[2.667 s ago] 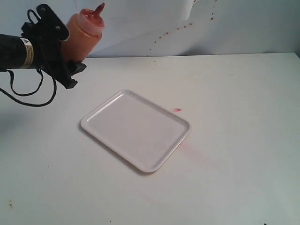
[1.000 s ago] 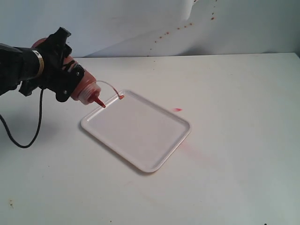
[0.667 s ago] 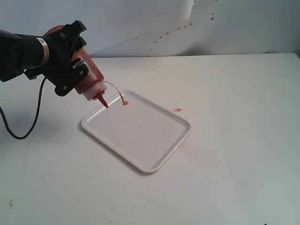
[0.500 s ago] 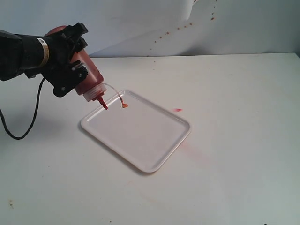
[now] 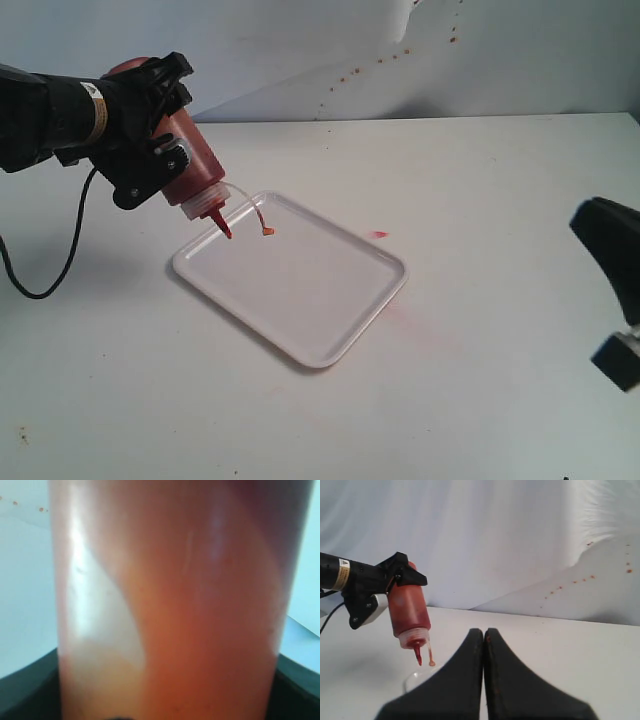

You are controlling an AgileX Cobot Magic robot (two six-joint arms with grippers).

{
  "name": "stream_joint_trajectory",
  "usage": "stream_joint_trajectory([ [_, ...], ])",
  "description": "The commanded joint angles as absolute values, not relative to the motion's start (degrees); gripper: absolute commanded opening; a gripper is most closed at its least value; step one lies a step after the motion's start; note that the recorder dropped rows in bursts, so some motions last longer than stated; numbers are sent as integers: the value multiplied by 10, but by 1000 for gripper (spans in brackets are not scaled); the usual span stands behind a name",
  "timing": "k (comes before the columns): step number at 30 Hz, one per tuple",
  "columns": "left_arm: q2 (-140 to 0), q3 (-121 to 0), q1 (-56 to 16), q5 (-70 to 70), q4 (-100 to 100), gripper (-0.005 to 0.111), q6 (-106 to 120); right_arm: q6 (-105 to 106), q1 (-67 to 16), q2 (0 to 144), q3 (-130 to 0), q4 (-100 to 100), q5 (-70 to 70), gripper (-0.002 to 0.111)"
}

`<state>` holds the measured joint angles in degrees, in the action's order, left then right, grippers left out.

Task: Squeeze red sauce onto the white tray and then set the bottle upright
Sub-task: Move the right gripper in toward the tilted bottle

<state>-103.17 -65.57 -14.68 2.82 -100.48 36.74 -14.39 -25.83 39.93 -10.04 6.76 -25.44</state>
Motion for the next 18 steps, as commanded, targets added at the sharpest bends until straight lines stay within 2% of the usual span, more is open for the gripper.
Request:
stream_joint_trajectory([
  [1, -1023, -663, -149, 26, -999, 0, 365, -169, -269, 501, -157, 128, -324, 0],
  [4, -1023, -663, -149, 26, -999, 0, 367, -169, -269, 574, -199, 162, -364, 0],
  [18, -1023, -663, -149, 26, -999, 0, 377, -169, -268, 844, -393, 173, -352, 0],
])
